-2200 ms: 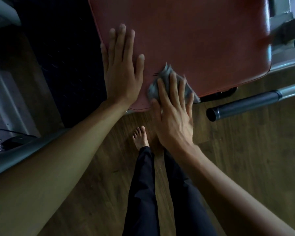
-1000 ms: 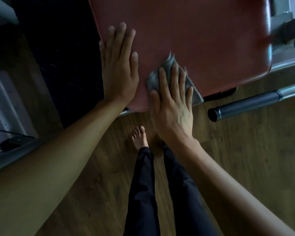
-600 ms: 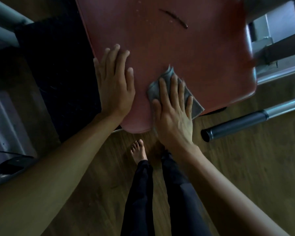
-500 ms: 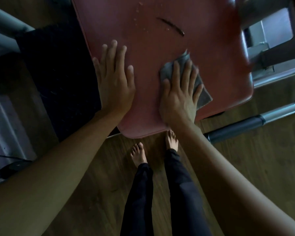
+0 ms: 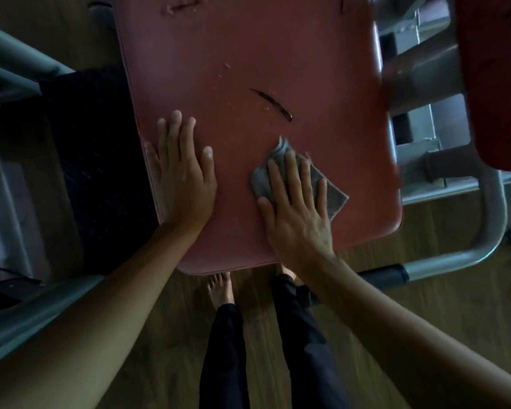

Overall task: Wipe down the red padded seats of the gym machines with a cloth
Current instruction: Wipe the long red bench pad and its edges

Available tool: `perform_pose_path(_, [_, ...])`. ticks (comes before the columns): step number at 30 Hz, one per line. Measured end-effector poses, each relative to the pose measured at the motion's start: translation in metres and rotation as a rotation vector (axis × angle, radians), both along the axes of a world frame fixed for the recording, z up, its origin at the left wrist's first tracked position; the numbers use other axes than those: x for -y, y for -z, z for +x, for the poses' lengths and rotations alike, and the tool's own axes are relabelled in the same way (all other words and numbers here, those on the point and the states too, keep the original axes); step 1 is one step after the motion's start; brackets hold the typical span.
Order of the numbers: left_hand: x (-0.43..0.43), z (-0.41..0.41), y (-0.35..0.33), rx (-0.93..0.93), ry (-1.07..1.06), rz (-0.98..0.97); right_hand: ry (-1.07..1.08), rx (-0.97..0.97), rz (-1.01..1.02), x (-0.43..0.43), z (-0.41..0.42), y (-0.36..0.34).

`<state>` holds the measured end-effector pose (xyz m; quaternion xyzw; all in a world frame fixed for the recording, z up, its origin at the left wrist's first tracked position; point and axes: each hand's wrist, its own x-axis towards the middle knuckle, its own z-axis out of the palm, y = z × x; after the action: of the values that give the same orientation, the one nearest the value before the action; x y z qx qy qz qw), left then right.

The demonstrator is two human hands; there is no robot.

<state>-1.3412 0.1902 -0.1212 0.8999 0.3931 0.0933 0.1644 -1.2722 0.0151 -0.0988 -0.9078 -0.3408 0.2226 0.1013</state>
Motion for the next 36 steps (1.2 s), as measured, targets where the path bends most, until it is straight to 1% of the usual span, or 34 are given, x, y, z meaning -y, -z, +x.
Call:
perform_pose_path(1, [0.002, 0.003, -0.002, -0.007, -0.025, -0.019, -0.052, 0.031, 0.002, 0.010, 0.015, 0.002])
perform_pose_path(2, [0.003, 0.006, -0.003, -0.014, -0.051, -0.041, -0.035, 0.039, -0.007, 0.014, 0.032, 0.005])
perform_pose_path(4, [0.005, 0.009, -0.004, -0.027, -0.089, -0.066, 0.101, -0.007, -0.032, 0.009, 0.057, 0.004])
perform_pose_path(5, [0.006, 0.010, -0.003, -0.027, -0.094, -0.064, 0.126, -0.025, -0.037, 0.006, 0.058, 0.005])
perform_pose_path(6, [0.007, 0.011, -0.003, -0.027, -0.094, -0.057, 0.085, -0.027, -0.031, 0.004, 0.053, 0.003])
perform_pose_path(9, [0.008, 0.010, -0.004, -0.035, -0.089, -0.066, -0.154, 0.015, 0.011, 0.014, 0.051, 0.003])
perform_pose_path(10, [0.008, 0.010, -0.004, -0.039, -0.084, -0.073, -0.171, 0.032, 0.018, 0.017, 0.060, 0.004])
perform_pose_path(11, [0.008, 0.010, -0.005, -0.042, -0.072, -0.073, -0.136, 0.035, 0.015, 0.015, 0.068, 0.006])
perform_pose_path(13, [0.008, 0.011, -0.004, -0.041, -0.046, -0.068, 0.004, -0.008, -0.002, 0.005, 0.070, 0.006])
perform_pose_path(14, [0.008, 0.012, -0.003, -0.035, -0.040, -0.064, 0.034, -0.024, -0.007, 0.003, 0.062, 0.005])
perform_pose_path(16, [0.010, 0.012, 0.000, -0.031, -0.039, -0.043, -0.048, -0.016, -0.002, 0.006, 0.042, 0.003])
perform_pose_path(18, [0.011, 0.012, 0.002, -0.036, -0.035, -0.031, -0.151, 0.028, 0.023, 0.014, 0.042, 0.005])
perform_pose_path(19, [0.009, 0.012, 0.001, -0.038, -0.036, -0.032, -0.143, 0.041, 0.032, 0.014, 0.050, 0.007])
perform_pose_path(22, [-0.001, 0.013, 0.002, -0.041, -0.029, 0.005, 0.055, -0.009, 0.018, 0.001, 0.058, 0.007])
perform_pose_path(23, [-0.005, 0.016, 0.002, -0.041, -0.017, 0.022, 0.088, -0.023, 0.010, -0.001, 0.051, 0.005])
perform_pose_path(25, [-0.008, 0.020, 0.002, -0.057, -0.003, 0.043, 0.065, -0.035, -0.002, 0.001, 0.039, 0.001])
perform_pose_path(27, [-0.008, 0.020, 0.002, -0.085, -0.003, 0.043, 0.042, -0.035, 0.008, 0.001, 0.044, 0.003])
perform_pose_path(31, [-0.008, 0.019, 0.001, -0.110, 0.001, 0.043, 0.122, -0.004, 0.033, -0.024, 0.065, 0.008])
perform_pose_path(36, [-0.008, 0.018, 0.002, -0.107, 0.003, 0.071, 0.092, -0.021, -0.007, 0.003, 0.038, 0.002])
